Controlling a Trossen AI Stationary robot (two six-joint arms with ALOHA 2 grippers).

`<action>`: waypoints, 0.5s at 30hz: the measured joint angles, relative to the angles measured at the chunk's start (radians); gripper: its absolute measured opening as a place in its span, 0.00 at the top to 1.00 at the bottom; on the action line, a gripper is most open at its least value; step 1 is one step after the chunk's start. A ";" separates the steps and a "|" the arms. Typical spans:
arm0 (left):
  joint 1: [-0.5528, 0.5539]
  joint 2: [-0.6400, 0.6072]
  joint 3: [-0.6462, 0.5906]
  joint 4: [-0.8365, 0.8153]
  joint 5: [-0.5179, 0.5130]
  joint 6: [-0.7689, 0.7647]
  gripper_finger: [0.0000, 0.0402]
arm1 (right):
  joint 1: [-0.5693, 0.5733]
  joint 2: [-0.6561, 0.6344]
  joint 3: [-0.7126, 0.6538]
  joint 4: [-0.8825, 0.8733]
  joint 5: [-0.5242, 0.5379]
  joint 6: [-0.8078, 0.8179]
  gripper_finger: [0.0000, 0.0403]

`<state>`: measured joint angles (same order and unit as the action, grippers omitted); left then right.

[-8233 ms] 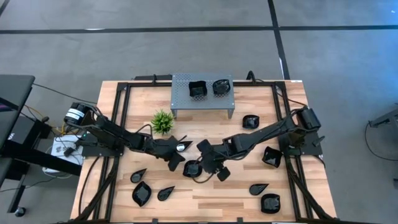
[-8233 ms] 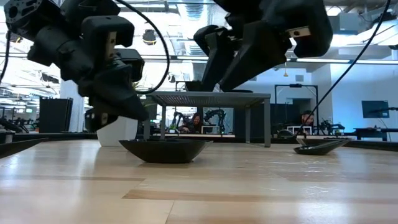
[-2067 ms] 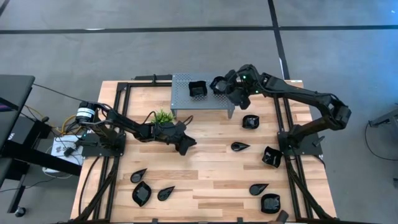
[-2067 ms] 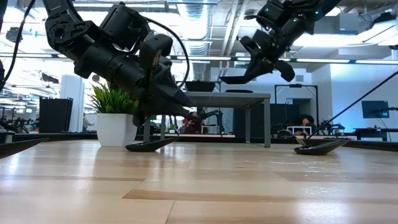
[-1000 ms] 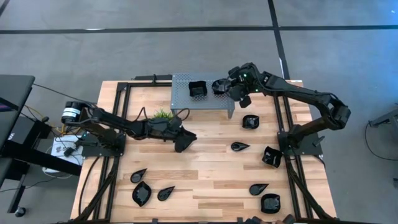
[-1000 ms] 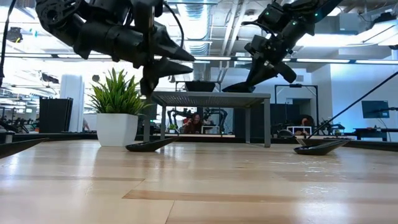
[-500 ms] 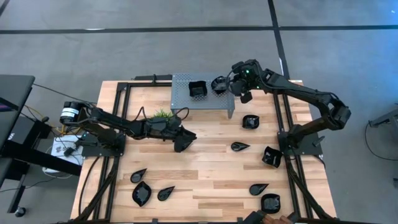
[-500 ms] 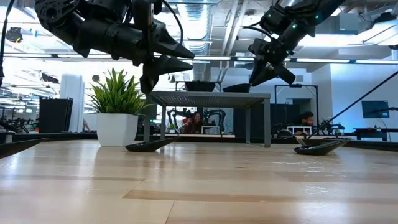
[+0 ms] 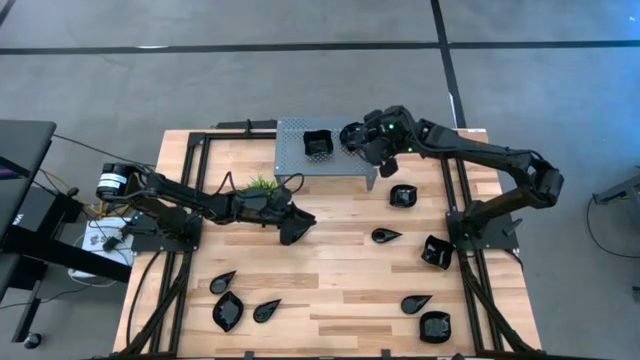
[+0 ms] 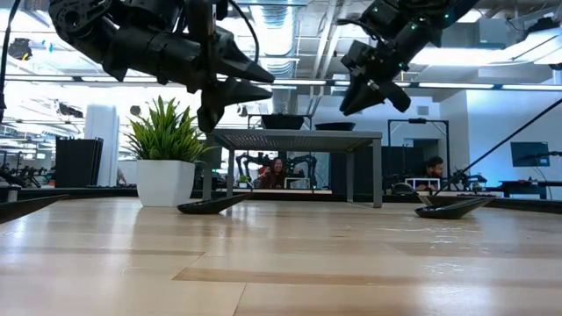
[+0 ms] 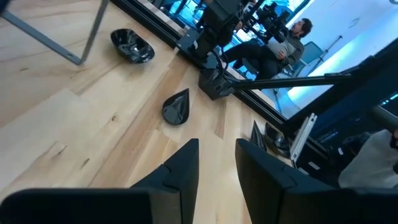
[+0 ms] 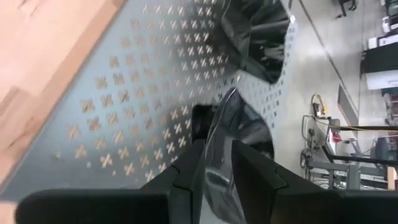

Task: Pick & Place Mini shaped plates
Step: Stack the black leaf-shaped plate on top of the black leaf-shaped plate on the shelf

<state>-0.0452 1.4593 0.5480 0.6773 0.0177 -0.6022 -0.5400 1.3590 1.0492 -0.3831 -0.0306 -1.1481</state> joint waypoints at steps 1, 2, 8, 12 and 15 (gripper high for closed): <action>0.000 0.000 0.000 0.000 0.008 0.000 0.74 | 0.006 0.000 0.000 0.008 0.001 0.006 0.82; 0.000 0.000 0.000 0.000 0.012 0.000 0.74 | 0.009 0.001 0.000 0.014 0.002 0.010 0.82; -0.008 0.000 0.000 -0.004 0.014 0.000 0.74 | 0.000 0.004 0.000 0.012 -0.017 0.125 0.82; -0.018 0.000 0.000 -0.004 0.015 0.032 0.74 | -0.007 0.006 0.000 0.007 -0.028 0.154 0.82; -0.022 0.000 0.000 -0.004 0.015 0.047 0.74 | -0.017 0.031 -0.001 0.011 -0.028 0.155 0.82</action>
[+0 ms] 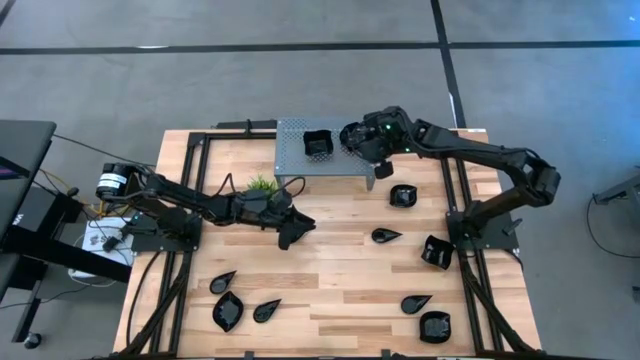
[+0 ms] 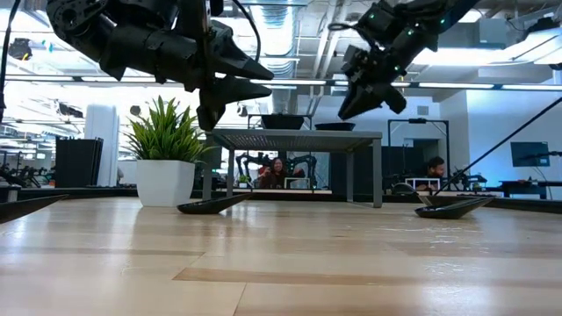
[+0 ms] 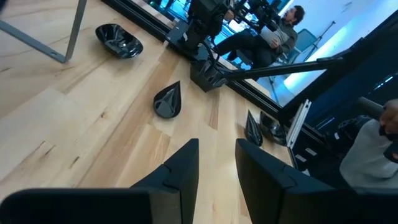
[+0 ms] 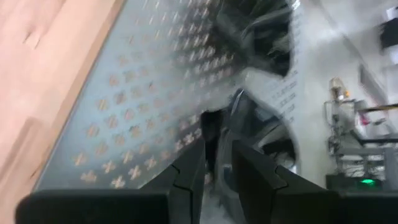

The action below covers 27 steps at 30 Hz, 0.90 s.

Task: Pick & Place Mini shaped plates
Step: Stack the black leaf-shaped plate on top of the black leaf-shaped plate on the shelf

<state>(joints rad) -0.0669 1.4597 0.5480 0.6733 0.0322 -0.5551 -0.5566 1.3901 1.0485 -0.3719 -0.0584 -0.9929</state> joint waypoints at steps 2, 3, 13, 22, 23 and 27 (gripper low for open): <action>0.000 0.000 0.000 0.000 0.000 0.000 0.74 | -0.003 0.022 0.000 0.020 0.000 0.000 0.82; 0.000 0.000 0.000 0.000 0.000 0.000 0.74 | -0.002 0.034 0.001 0.027 0.001 0.000 0.82; 0.000 0.000 0.000 0.001 0.000 -0.002 0.74 | -0.004 0.104 0.001 0.072 0.060 -0.035 0.82; 0.000 0.000 0.000 0.001 -0.001 -0.002 0.74 | -0.005 0.094 0.001 0.069 0.059 -0.038 0.82; 0.000 0.000 0.000 0.001 -0.001 -0.002 0.74 | -0.007 0.094 0.001 0.069 0.059 -0.042 0.82; 0.000 0.000 0.000 0.001 -0.001 -0.002 0.74 | -0.007 0.094 0.001 0.070 0.059 -0.054 0.82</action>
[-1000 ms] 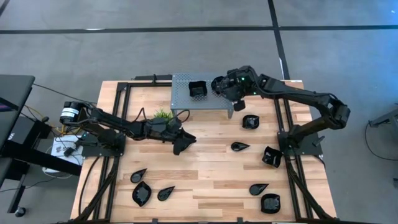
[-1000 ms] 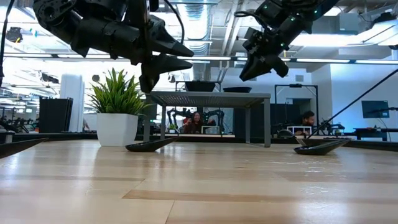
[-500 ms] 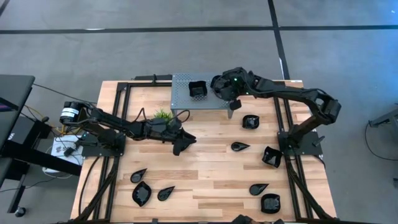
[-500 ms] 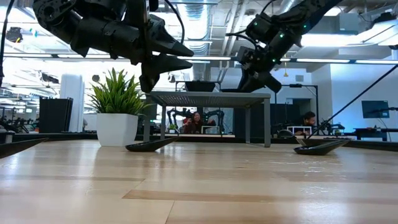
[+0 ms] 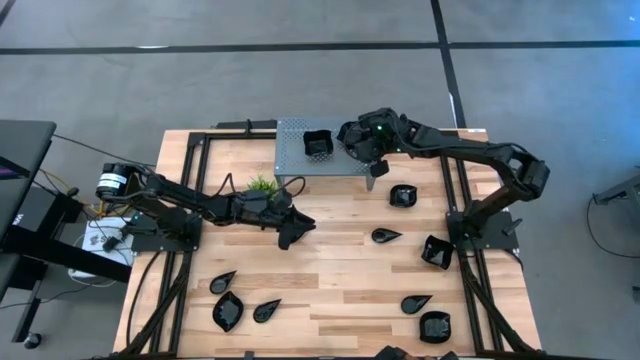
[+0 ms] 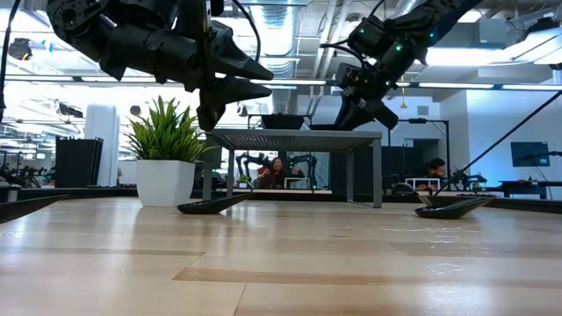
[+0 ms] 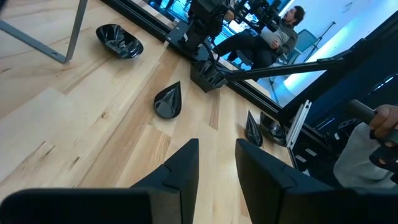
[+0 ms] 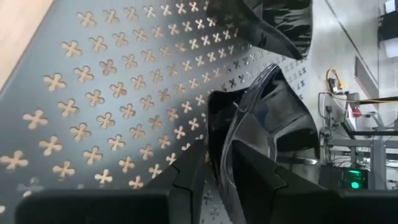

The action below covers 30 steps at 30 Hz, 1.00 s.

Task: Pick & Place Mini shaped plates
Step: Stack the black leaf-shaped plate on top of the black leaf-shaped plate on the shelf

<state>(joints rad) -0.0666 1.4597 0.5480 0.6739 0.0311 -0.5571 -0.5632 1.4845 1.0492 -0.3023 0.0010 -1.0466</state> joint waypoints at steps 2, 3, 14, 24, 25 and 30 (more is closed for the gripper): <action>0.000 0.000 0.000 0.000 0.000 0.000 0.74 | 0.000 0.000 0.000 -0.004 0.000 0.000 0.82; 0.000 0.000 0.000 0.000 0.000 0.000 0.74 | 0.000 0.000 0.000 -0.006 0.000 0.000 0.82; 0.000 0.000 0.000 0.000 0.000 0.000 0.74 | 0.000 0.000 0.000 -0.014 0.000 -0.060 0.98; 0.000 0.000 0.000 0.000 0.000 0.000 0.74 | 0.000 0.000 0.000 -0.004 0.004 -0.061 0.99; 0.000 0.000 0.000 0.000 0.000 0.000 0.74 | 0.000 0.000 0.000 -0.006 0.004 -0.061 0.98; 0.000 0.000 0.000 0.000 0.000 0.000 0.74 | 0.016 -0.004 0.000 -0.022 0.025 -0.043 0.90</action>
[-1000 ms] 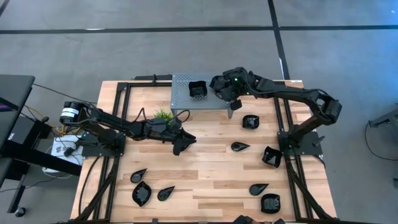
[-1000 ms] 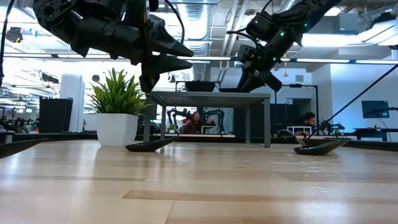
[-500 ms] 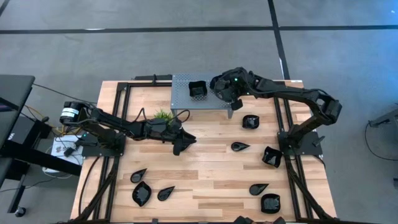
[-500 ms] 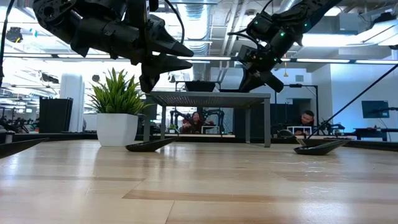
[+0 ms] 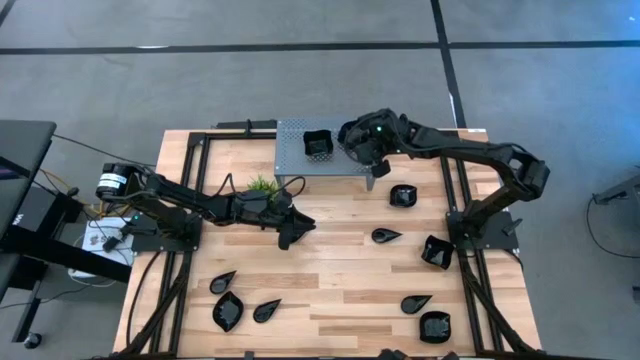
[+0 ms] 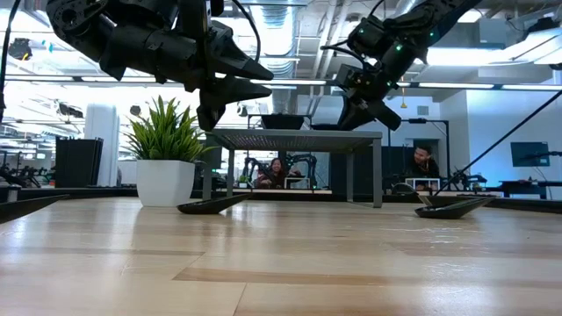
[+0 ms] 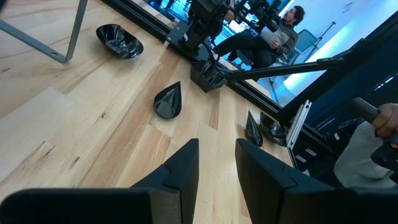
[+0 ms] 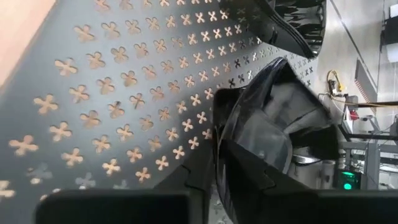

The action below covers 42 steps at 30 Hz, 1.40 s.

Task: Pick & Place Mini shaped plates
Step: Stack the black leaf-shaped plate on top of the black leaf-shaped plate on the shelf

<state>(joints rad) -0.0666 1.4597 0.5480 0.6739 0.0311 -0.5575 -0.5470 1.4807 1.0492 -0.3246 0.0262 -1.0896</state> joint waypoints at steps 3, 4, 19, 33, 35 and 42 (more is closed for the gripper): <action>0.000 0.000 0.000 0.000 0.000 0.000 0.74 | 0.015 -0.010 0.000 0.003 0.025 0.007 0.86; 0.000 0.000 0.000 0.000 0.000 0.000 0.74 | 0.019 -0.013 0.000 0.001 0.027 0.007 0.84; 0.000 0.000 0.000 0.000 0.000 0.000 0.74 | 0.023 -0.033 0.000 -0.004 0.028 0.014 0.98; 0.000 0.000 0.000 0.000 0.000 0.000 0.74 | 0.038 -0.093 0.000 -0.005 0.076 0.008 1.00; 0.000 0.000 0.000 0.000 0.000 0.000 0.74 | 0.036 -0.126 0.000 -0.018 0.063 0.001 1.00; 0.000 0.000 0.000 0.000 0.000 0.000 0.74 | -0.047 -0.192 0.001 -0.083 -0.107 -0.312 1.00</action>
<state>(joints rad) -0.0666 1.4601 0.5480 0.6739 0.0311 -0.5575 -0.5938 1.2890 1.0500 -0.4079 -0.0804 -1.4012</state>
